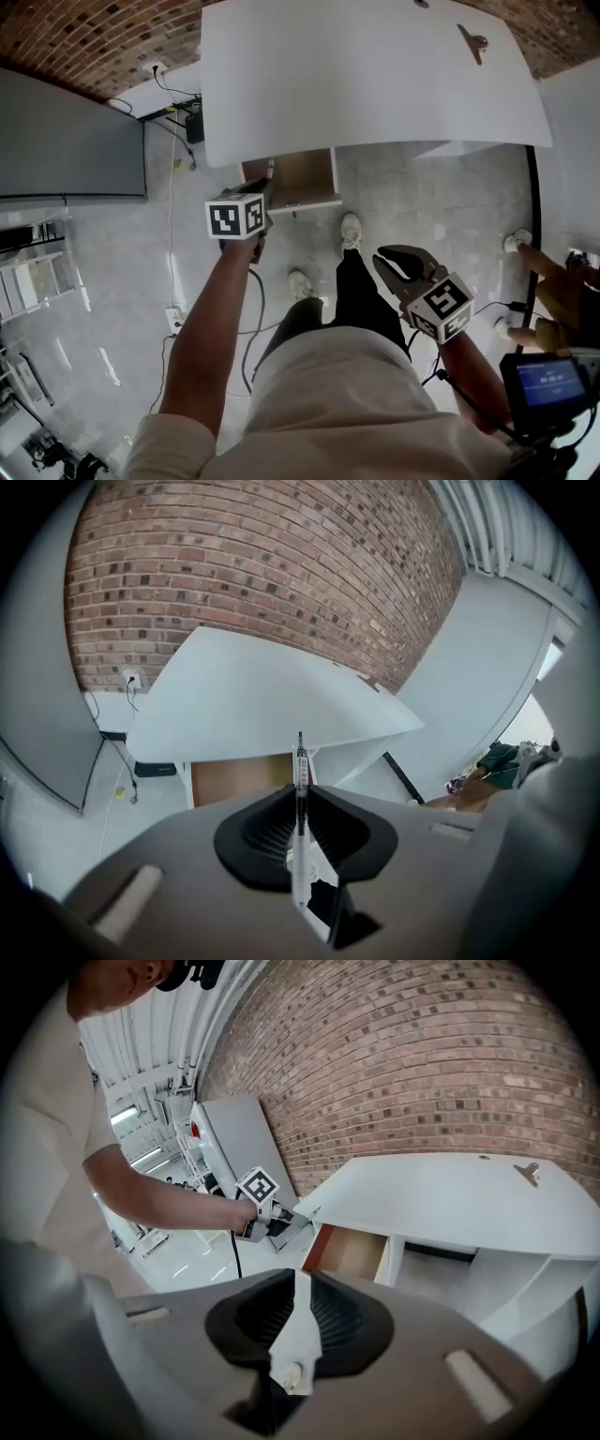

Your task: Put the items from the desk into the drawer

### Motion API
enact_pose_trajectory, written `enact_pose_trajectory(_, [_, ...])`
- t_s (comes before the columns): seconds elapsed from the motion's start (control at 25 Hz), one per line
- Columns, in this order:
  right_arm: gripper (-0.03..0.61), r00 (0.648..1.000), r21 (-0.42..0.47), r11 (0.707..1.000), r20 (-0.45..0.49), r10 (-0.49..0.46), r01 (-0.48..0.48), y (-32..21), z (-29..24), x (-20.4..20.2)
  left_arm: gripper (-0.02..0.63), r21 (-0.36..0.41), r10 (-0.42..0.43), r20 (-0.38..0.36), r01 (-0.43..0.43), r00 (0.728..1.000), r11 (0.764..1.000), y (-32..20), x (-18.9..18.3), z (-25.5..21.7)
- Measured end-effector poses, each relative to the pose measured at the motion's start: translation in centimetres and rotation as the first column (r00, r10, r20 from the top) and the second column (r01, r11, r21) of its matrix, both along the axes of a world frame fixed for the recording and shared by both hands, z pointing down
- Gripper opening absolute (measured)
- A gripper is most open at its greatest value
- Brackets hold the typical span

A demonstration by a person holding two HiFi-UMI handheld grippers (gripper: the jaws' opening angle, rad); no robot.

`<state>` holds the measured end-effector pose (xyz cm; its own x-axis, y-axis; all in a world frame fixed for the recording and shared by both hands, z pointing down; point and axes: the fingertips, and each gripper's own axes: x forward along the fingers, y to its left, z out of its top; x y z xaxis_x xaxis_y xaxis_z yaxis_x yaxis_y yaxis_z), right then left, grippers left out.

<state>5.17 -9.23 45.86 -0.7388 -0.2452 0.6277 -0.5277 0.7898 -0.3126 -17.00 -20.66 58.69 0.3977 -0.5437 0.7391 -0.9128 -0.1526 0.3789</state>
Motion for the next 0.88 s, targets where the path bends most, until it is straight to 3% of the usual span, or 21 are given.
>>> enact_pose_trajectory(0.32, [0.041,0.999,-0.023,0.999,-0.026,0.028,-0.029,2.4,1.4,-0.5,0.049,-0.036,0.048,-0.036,-0.049,0.998,0.998,2.3,1.6,4.0])
enact_pose_trajectory(0.68, [0.040,0.993,-0.092,0.991,-0.075,0.092,-0.099,1.3,4.7,1.2,0.049,-0.078,0.107,0.000,-0.106,0.994,0.991,-1.7,3.2,12.5])
enact_pose_trajectory(0.88, [0.040,0.982,-0.136,0.978,-0.121,0.145,-0.161,2.3,6.3,4.1,0.049,-0.087,0.084,0.018,-0.082,0.996,0.993,-4.6,3.7,16.9])
